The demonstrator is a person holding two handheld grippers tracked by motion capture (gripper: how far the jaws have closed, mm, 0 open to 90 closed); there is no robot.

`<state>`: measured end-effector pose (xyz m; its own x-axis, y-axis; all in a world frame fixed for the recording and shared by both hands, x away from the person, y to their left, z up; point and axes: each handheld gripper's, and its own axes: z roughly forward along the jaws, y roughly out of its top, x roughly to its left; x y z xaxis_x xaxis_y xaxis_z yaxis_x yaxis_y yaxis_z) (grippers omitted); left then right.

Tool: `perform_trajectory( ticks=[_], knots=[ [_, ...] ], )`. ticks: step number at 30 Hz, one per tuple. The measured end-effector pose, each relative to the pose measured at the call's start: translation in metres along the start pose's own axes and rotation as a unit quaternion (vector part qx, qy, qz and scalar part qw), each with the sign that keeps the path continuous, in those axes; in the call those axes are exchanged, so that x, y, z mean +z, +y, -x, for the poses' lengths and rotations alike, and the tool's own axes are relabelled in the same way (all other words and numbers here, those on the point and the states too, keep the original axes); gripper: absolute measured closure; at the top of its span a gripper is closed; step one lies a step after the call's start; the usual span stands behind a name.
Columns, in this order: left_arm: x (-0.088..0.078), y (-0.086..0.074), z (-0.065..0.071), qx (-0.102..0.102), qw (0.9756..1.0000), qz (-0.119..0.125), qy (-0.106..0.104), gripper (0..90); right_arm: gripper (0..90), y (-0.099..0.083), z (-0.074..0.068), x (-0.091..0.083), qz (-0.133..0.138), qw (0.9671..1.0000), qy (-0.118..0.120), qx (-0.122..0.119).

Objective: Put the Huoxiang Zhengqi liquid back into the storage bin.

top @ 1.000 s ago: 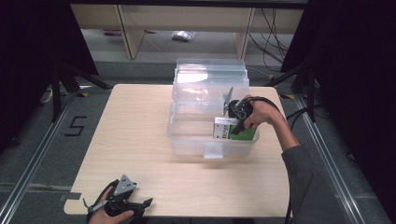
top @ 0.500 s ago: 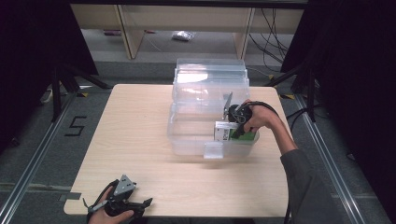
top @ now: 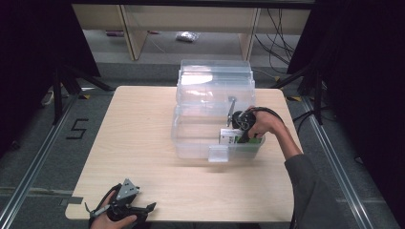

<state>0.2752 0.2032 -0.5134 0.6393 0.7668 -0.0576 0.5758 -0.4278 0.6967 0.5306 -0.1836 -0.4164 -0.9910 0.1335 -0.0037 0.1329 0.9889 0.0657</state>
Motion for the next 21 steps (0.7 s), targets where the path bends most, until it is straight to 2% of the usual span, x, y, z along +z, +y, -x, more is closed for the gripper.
perform_trajectory(
  ticks=[1,2,3,5,6,8,9,11,12,15,17,18,19,21],
  knots=[
    [0.000,0.000,0.000,0.001,1.0000,0.002,-0.002,15.6,59.1,0.000,-0.002,-0.003,0.001,0.9999,0.001,0.015],
    [0.000,0.000,0.000,0.001,1.0000,0.002,-0.002,15.6,59.1,0.000,-0.002,-0.003,0.001,0.9999,0.001,0.015],
    [0.001,0.000,0.000,0.002,1.0000,0.004,0.006,15.6,56.9,-0.002,-0.003,-0.010,0.017,0.9996,-0.003,0.024],
    [0.001,0.000,0.001,-0.003,1.0000,0.006,0.003,15.6,55.6,-0.002,-0.003,-0.012,0.026,0.9995,0.000,0.017],
    [0.000,0.000,0.000,0.002,1.0000,0.000,-0.001,15.6,53.5,-0.005,-0.006,-0.021,0.057,0.9980,0.000,0.028],
    [0.000,0.000,0.000,0.003,1.0000,0.004,0.000,15.6,52.4,-0.009,-0.007,-0.029,0.067,0.9966,-0.006,0.048],
    [0.001,0.000,0.000,0.004,1.0000,0.004,0.000,15.6,52.3,-0.011,-0.008,-0.033,0.075,0.9960,-0.012,0.048],
    [0.002,0.000,0.001,-0.004,0.9999,0.010,0.003,15.6,51.0,-0.016,-0.010,-0.039,0.085,0.9950,-0.016,0.050],
    [0.001,0.000,0.000,0.000,1.0000,0.006,0.000,15.6,50.9,-0.018,-0.010,-0.041,0.087,0.9946,-0.024,0.052],
    [0.002,0.000,0.000,0.000,1.0000,0.006,0.006,15.6,49.6,-0.024,-0.012,-0.047,0.095,0.9925,-0.028,0.072],
    [0.002,0.000,0.000,0.000,1.0000,0.006,0.001,15.6,49.2,-0.027,-0.012,-0.051,0.104,0.9913,-0.033,0.073],
    [0.002,0.000,-0.001,0.001,1.0000,0.005,0.001,15.6,49.0,-0.028,-0.010,-0.053,0.113,0.9907,-0.044,0.062],
    [0.001,0.000,0.000,0.001,1.0000,0.003,0.001,15.6,49.0,-0.029,-0.013,-0.055,0.111,0.9891,-0.039,0.089],
    [0.002,0.000,0.000,-0.002,1.0000,0.006,0.005,15.6,48.7,-0.030,-0.013,-0.057,0.113,0.9896,-0.042,0.080]
  ],
)
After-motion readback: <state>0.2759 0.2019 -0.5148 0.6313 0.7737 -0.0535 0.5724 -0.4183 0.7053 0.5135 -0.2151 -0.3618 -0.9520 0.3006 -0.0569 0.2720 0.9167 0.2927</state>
